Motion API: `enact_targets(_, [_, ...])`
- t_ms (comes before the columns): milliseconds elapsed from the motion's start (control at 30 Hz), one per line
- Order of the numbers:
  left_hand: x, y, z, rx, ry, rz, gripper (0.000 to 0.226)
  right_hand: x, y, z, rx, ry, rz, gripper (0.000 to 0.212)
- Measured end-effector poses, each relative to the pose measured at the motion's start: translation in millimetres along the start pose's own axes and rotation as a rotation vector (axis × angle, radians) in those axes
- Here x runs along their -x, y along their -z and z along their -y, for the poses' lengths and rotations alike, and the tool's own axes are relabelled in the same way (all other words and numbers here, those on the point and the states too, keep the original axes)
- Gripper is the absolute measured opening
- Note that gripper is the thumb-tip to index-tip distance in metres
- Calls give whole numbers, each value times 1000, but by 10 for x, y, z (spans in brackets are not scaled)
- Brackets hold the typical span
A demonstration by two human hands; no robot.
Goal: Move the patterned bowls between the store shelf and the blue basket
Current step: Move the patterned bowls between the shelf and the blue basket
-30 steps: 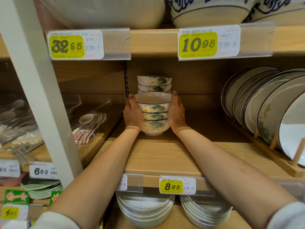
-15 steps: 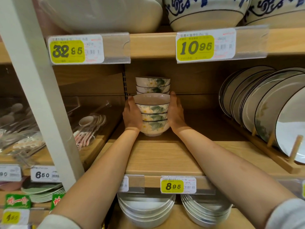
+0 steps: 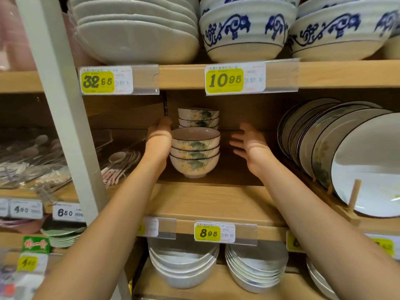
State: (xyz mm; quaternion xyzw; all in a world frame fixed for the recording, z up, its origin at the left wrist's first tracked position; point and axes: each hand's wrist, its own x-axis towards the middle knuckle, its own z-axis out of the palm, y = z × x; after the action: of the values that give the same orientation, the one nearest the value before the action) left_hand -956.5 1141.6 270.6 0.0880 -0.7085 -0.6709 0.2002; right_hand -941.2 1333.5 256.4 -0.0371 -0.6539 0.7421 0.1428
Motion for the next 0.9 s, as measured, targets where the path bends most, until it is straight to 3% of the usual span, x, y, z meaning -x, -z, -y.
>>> enact_targets(133, [632,225,70,136,-97,58,35,516,245,-14,-214,16,64,32])
enact_targets(200, [987,356,160,249,-62,102,34,759,318,-78,-242,17,118,32])
enact_targets(333, [1638,559,513,237,-2,92,35,1191,367,-317,-257,-41,307,24])
enact_targets(533, [2339,1095,1053,296,134,-94,30,1772,286,-982,-284,-257,557,28])
enact_targets(900, [3201,2646,1731,228,298,-450,30,2957,-308,-1838,-120,-535,619,24])
